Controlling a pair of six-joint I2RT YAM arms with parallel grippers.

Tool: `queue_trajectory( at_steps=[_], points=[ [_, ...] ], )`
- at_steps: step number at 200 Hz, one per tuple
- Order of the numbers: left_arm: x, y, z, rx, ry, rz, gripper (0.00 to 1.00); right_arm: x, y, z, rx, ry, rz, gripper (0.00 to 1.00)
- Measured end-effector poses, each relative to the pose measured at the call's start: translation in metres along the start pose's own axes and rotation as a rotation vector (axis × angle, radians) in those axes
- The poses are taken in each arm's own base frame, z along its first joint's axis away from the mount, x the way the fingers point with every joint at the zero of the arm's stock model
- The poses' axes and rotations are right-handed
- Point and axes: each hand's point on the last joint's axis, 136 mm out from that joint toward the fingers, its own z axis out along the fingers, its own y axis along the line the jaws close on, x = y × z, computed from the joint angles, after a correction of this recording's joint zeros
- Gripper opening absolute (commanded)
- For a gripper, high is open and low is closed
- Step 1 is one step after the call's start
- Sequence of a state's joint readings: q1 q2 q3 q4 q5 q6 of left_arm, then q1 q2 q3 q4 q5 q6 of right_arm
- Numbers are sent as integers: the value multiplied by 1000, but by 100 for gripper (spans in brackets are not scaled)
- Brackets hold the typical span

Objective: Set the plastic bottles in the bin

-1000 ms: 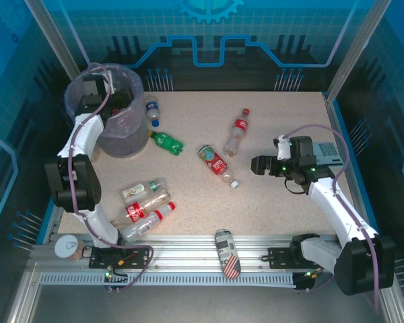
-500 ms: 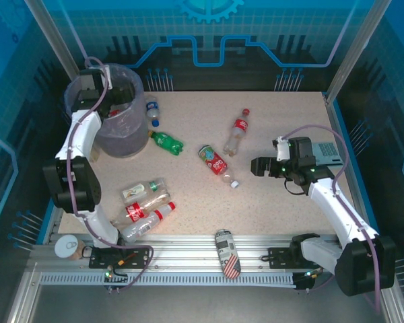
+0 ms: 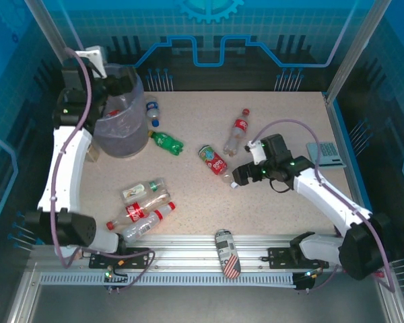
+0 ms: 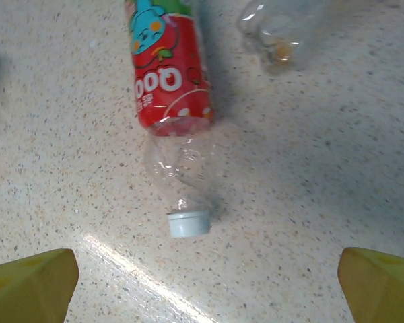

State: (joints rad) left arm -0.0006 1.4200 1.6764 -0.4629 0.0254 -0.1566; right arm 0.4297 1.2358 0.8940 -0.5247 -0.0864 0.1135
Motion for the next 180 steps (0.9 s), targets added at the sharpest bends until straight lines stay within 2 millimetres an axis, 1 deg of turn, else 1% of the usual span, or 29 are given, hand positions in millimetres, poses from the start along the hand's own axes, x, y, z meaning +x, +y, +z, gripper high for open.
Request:
queue_trajectory(
  at_steps=[8,11,16,22,30,46,62,77,91,107,123,140,161,180],
  points=[
    [5,-23,-7,61,7,-2,99,-2,5,5,-4,13,-21,100],
    [9,-35,-11,97,15,-8,99,-3,6,7,-6,18,-28,100],
    [14,-47,-14,136,27,-14,99,-4,8,9,-5,24,-36,100],
    [22,-58,-17,174,43,-29,99,-6,9,13,-3,32,-42,100],
    [35,-68,-19,211,69,-56,99,-7,10,17,0,44,-45,98],
    [66,-78,-19,256,135,-124,99,-11,9,28,10,70,-30,96],
    [108,-85,-17,274,228,-185,99,-11,7,41,33,100,-15,95],
    [144,-94,-16,285,312,-222,99,-9,10,53,41,127,-20,95],
    [169,-103,-16,300,368,-248,99,-5,16,66,42,158,-31,94],
    [192,-111,-16,311,413,-276,99,-1,19,80,51,192,-41,94],
    [211,-116,-15,315,448,-302,99,3,20,92,67,219,-46,92],
    [226,-121,-14,319,473,-323,99,7,20,103,80,239,-50,92],
    [236,-126,-11,328,483,-345,99,11,18,113,101,254,-54,89],
    [243,-127,-4,324,491,-368,99,15,15,120,120,266,-56,86]
  ],
)
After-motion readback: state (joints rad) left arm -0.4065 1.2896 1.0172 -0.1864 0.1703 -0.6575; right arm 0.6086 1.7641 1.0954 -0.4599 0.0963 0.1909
